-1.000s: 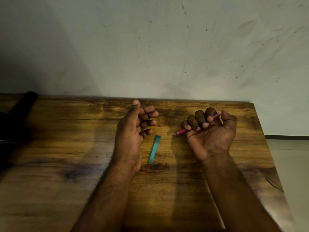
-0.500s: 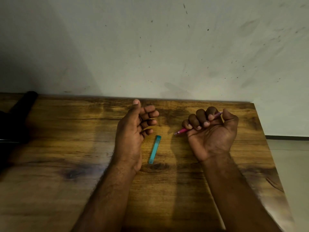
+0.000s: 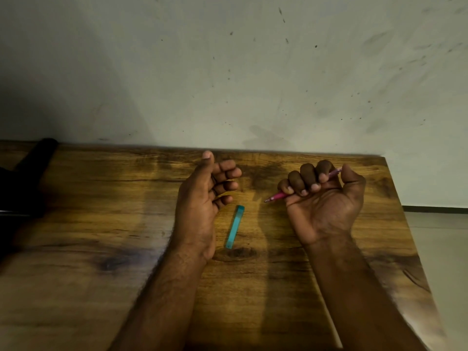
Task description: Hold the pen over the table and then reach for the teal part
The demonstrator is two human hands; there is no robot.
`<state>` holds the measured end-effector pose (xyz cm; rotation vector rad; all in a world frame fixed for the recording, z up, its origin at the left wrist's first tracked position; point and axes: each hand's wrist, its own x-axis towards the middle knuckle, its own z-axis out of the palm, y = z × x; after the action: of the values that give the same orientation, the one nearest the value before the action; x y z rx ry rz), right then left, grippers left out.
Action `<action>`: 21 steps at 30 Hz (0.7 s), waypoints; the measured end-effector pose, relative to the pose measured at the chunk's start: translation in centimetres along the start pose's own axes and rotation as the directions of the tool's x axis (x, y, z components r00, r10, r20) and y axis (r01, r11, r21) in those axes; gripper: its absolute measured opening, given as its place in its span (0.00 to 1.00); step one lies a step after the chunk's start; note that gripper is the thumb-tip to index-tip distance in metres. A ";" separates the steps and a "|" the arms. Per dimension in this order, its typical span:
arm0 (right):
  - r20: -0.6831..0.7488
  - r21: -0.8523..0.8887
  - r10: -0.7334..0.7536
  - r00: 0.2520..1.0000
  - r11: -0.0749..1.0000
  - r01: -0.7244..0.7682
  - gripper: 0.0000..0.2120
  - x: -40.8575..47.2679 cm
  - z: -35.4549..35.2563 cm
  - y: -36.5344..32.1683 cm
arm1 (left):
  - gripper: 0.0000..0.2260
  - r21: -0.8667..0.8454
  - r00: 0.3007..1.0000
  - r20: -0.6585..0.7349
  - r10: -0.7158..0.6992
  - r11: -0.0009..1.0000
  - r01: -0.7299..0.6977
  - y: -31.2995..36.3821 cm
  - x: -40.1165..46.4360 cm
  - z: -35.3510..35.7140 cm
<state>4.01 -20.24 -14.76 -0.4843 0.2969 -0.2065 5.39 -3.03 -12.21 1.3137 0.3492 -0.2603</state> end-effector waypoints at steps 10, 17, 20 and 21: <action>0.011 0.016 0.015 1.000 1.000 -0.016 0.19 0.0 -0.1 0.0 | 0.21 0.003 1.000 -0.004 -0.002 1.000 0.002 0.0 0.0 0.1; -0.001 0.006 0.025 1.000 1.000 -0.025 0.20 0.1 -0.1 0.0 | 0.21 0.004 1.000 -0.003 -0.001 1.000 0.001 0.0 -0.1 0.1; -0.006 -0.001 0.027 1.000 1.000 -0.027 0.19 0.1 -0.1 0.0 | 0.21 0.002 1.000 -0.004 -0.005 1.000 0.005 0.1 -0.1 0.0; -0.008 -0.002 0.026 1.000 1.000 -0.027 0.18 0.1 0.0 0.0 | 0.21 0.003 1.000 -0.005 -0.007 1.000 0.007 0.1 -0.1 0.0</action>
<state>4.06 -20.24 -14.84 -0.4814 0.3110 -0.1824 5.32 -3.04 -12.12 1.3164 0.3574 -0.2639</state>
